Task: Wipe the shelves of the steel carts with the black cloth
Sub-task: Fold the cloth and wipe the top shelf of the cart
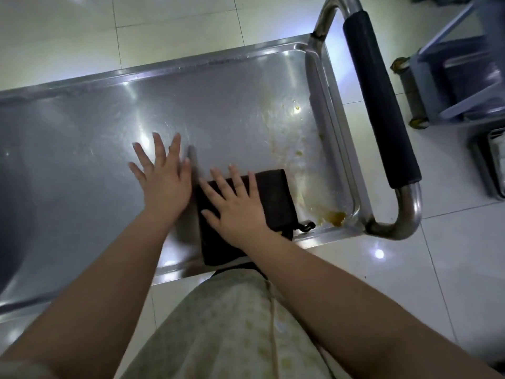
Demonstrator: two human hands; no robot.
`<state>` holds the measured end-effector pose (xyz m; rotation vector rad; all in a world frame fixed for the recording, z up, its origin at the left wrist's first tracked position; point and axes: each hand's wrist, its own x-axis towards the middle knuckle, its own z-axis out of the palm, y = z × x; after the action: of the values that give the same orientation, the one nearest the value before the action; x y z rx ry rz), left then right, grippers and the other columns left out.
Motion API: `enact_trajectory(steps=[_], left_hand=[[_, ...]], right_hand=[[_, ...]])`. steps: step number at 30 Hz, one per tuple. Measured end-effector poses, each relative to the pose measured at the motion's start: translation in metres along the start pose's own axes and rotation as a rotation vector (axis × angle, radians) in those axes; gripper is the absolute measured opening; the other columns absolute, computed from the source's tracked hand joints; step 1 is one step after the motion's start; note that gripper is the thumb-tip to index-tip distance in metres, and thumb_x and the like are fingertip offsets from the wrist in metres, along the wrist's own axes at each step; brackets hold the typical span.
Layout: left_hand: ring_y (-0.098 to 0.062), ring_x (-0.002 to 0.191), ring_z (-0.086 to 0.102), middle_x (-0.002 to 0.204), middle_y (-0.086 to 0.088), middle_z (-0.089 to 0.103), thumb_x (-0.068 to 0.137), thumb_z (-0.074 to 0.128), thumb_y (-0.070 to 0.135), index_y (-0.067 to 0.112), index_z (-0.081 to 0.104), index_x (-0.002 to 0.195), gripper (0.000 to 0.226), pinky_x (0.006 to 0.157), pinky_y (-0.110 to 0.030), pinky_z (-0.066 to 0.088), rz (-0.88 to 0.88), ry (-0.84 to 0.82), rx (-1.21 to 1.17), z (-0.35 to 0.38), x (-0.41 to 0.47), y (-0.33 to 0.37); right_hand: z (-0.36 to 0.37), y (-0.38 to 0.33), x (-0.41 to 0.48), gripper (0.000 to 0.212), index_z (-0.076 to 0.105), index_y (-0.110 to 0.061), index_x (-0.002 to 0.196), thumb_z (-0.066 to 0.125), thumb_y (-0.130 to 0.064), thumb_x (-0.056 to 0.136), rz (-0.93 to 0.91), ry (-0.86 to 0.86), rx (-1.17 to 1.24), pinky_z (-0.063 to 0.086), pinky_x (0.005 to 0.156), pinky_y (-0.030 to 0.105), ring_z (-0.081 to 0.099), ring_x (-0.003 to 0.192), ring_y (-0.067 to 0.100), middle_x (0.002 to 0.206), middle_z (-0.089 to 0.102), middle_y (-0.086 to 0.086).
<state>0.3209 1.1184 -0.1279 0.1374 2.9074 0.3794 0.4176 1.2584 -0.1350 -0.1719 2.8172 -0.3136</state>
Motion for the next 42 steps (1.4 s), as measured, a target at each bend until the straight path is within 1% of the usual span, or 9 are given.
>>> enact_trajectory(steps=[3,7,11,14,19,24,27,34,42], left_hand=[[-0.041,0.148,-0.011,0.165,-0.005,0.005,0.105,0.032,0.037,0.031,0.02,0.155,0.053,0.114,-0.061,-0.007,0.144,-0.026,0.038,0.001,0.012,0.003],[-0.037,0.149,-0.009,0.165,-0.003,0.007,0.104,0.03,0.039,0.032,0.017,0.155,0.053,0.115,-0.06,-0.007,0.27,-0.076,0.097,0.011,0.013,0.017],[-0.034,0.149,-0.01,0.165,-0.001,0.007,0.103,0.03,0.043,0.035,0.017,0.155,0.054,0.114,-0.061,-0.01,0.314,-0.109,0.105,0.02,0.012,0.028],[-0.033,0.15,-0.009,0.165,-0.001,0.006,0.102,0.025,0.047,0.036,0.013,0.155,0.056,0.113,-0.064,-0.01,0.313,-0.116,0.145,0.026,0.014,0.028],[-0.034,0.15,-0.008,0.165,-0.001,0.006,0.1,0.022,0.053,0.039,0.013,0.155,0.057,0.111,-0.068,-0.012,0.294,-0.093,0.208,0.03,0.009,0.031],[-0.039,0.148,-0.013,0.165,-0.006,0.005,0.101,0.02,0.052,0.034,0.015,0.156,0.057,0.11,-0.067,-0.014,0.248,-0.024,0.216,0.025,0.018,0.039],[-0.039,0.148,-0.012,0.165,-0.005,0.004,0.1,0.018,0.054,0.035,0.011,0.156,0.059,0.109,-0.067,-0.014,0.242,-0.013,0.199,0.019,0.044,0.051],[-0.033,0.15,-0.008,0.165,0.003,-0.002,0.097,0.013,0.06,0.043,0.004,0.154,0.06,0.109,-0.071,-0.011,0.183,-0.082,0.16,0.023,0.08,0.053],[-0.032,0.15,-0.005,0.165,0.002,0.004,0.099,0.018,0.059,0.042,0.006,0.154,0.059,0.11,-0.069,-0.01,0.189,-0.042,0.15,0.028,0.082,0.052]], right_hand=[[0.006,0.0,-0.007,0.066,-0.004,-0.042,0.153,0.02,-0.064,0.096,0.032,-0.001,-0.032,-0.019,0.109,0.065,-0.012,0.149,0.03,0.164,-0.007,-0.007],[0.007,0.013,-0.014,0.063,0.0,-0.044,0.152,0.016,-0.065,0.096,0.026,-0.004,-0.044,-0.018,0.11,0.063,-0.012,0.149,0.029,0.164,-0.004,-0.008],[0.003,0.043,-0.033,0.063,0.009,-0.043,0.153,0.019,-0.065,0.095,0.11,0.054,-0.04,-0.008,0.114,0.064,-0.001,0.15,0.031,0.163,0.008,-0.006],[0.001,0.082,-0.051,0.064,-0.003,-0.045,0.152,0.016,-0.067,0.095,0.186,0.02,-0.074,-0.01,0.114,0.062,-0.01,0.149,0.03,0.164,-0.004,-0.009],[-0.006,0.117,-0.071,0.066,-0.008,-0.044,0.151,0.012,-0.069,0.093,0.216,-0.018,-0.111,-0.011,0.116,0.058,-0.016,0.148,0.029,0.163,-0.01,-0.008],[-0.005,0.099,-0.082,0.07,-0.015,-0.048,0.149,0.013,-0.074,0.089,0.533,0.004,-0.013,-0.014,0.11,0.067,-0.029,0.141,0.043,0.159,-0.027,-0.001],[0.003,0.093,-0.091,0.074,-0.022,-0.049,0.146,0.012,-0.078,0.086,0.647,-0.02,0.046,-0.015,0.108,0.069,-0.03,0.14,0.045,0.157,-0.032,0.006],[0.005,0.089,-0.085,0.088,-0.024,-0.046,0.146,0.017,-0.086,0.079,0.649,-0.023,0.032,-0.015,0.108,0.069,-0.028,0.138,0.05,0.157,-0.029,0.015],[-0.007,0.116,-0.044,0.092,-0.007,-0.044,0.152,0.027,-0.086,0.077,0.5,0.047,-0.068,-0.004,0.109,0.072,-0.015,0.142,0.051,0.161,-0.011,0.017]])
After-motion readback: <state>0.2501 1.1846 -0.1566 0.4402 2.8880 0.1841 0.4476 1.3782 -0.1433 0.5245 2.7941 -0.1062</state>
